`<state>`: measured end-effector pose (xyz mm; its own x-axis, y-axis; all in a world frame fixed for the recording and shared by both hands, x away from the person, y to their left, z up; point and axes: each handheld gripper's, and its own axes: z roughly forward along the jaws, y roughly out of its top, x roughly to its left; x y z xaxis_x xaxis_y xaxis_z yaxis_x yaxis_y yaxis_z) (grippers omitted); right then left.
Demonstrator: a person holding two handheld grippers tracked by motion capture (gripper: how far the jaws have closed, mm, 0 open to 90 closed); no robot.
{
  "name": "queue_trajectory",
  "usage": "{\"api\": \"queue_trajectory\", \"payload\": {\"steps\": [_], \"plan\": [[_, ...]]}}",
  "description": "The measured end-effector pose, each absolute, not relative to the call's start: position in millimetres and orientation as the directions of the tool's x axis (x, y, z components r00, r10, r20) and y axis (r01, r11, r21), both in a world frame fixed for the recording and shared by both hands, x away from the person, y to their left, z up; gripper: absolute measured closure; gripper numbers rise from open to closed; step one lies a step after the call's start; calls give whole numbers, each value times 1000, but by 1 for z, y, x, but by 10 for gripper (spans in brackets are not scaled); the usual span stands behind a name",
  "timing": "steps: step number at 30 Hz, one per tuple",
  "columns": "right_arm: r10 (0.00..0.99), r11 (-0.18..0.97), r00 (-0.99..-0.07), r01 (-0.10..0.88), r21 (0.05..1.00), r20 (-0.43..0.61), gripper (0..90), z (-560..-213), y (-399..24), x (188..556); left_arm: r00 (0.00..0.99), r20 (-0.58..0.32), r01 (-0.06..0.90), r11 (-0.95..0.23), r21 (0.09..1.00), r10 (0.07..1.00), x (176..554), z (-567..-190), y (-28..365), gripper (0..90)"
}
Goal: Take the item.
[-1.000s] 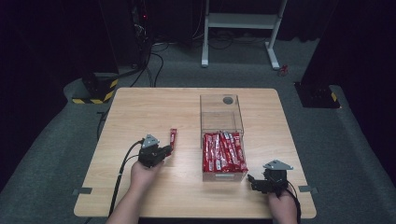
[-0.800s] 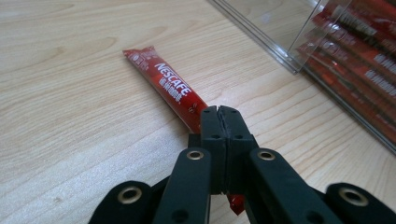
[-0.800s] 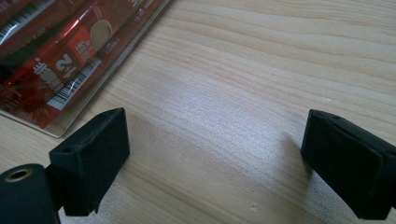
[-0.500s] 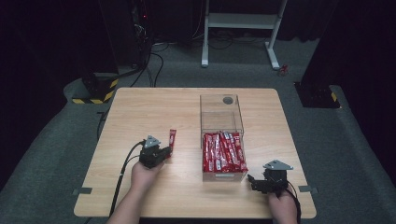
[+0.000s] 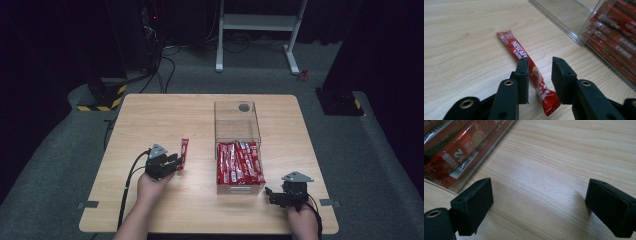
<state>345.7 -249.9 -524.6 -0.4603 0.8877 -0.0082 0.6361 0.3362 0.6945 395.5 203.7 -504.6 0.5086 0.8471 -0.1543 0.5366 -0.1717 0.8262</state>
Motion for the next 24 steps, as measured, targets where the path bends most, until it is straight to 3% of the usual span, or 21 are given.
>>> {"api": "queue_trajectory", "payload": {"steps": [17, 24], "plan": [[888, 336, -461, 636, 695, -8, 77, -525, -250, 346, 497, -156, 521, -150, 840, 853, 379, -493, 222, 443], [884, 343, -468, 633, 694, -9, 77, -525, -250, 346, 472, -107, 512, -173, 841, 875, 367, -492, 241, 379]]}}
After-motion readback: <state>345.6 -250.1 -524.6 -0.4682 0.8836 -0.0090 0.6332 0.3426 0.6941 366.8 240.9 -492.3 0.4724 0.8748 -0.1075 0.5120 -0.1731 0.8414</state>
